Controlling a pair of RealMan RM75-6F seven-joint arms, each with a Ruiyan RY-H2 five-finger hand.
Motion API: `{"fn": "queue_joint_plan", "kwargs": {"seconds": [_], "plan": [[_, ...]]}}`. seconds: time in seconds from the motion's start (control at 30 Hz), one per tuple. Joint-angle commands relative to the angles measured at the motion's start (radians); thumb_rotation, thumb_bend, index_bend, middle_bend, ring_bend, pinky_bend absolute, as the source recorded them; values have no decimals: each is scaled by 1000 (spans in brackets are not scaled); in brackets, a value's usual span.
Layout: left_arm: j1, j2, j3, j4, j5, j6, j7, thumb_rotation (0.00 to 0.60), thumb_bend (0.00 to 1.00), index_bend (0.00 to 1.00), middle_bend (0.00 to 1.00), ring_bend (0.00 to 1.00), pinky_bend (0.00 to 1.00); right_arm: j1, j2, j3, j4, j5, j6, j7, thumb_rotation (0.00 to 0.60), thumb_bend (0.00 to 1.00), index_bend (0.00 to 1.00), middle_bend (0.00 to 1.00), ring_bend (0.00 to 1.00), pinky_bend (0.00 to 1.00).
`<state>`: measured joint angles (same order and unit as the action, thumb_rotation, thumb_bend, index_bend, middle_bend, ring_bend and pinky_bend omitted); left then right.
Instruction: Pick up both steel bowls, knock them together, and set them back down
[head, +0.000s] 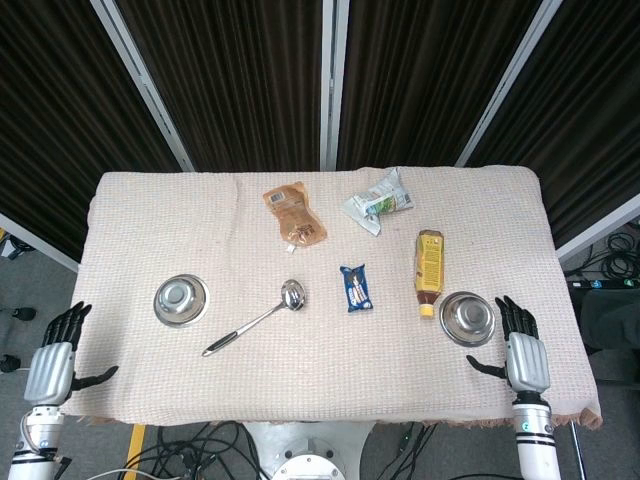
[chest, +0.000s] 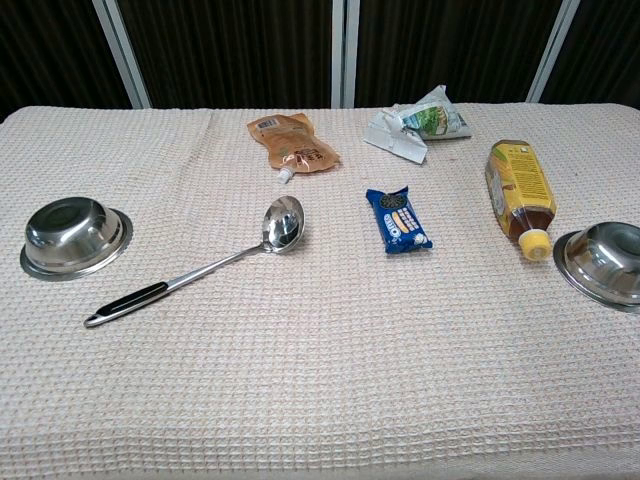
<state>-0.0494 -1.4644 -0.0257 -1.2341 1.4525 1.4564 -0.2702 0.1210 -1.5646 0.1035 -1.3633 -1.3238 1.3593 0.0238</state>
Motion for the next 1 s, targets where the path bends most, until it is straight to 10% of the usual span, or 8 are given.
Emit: {"fn": "queue_joint_plan", "kwargs": {"seconds": [0.03,0.47,1.0], "plan": [[-15,2,-8,14,3,-16,-12,600,0,9,0,0,66,12,3,10,-13,13,-18,-20,600,0,0,0,0,0],[-299,117,-66,-66,23,-371,55,600,0,32,0,0,152,77,131,82,-210,249,-149,-332,600,0,0,0,0,3],[-476,102,-83,-14,-97,-667,85,600,0,109,56,0,208,241,107,129,-55,423,-452,-274,600,0,0,0,0,33]]}}
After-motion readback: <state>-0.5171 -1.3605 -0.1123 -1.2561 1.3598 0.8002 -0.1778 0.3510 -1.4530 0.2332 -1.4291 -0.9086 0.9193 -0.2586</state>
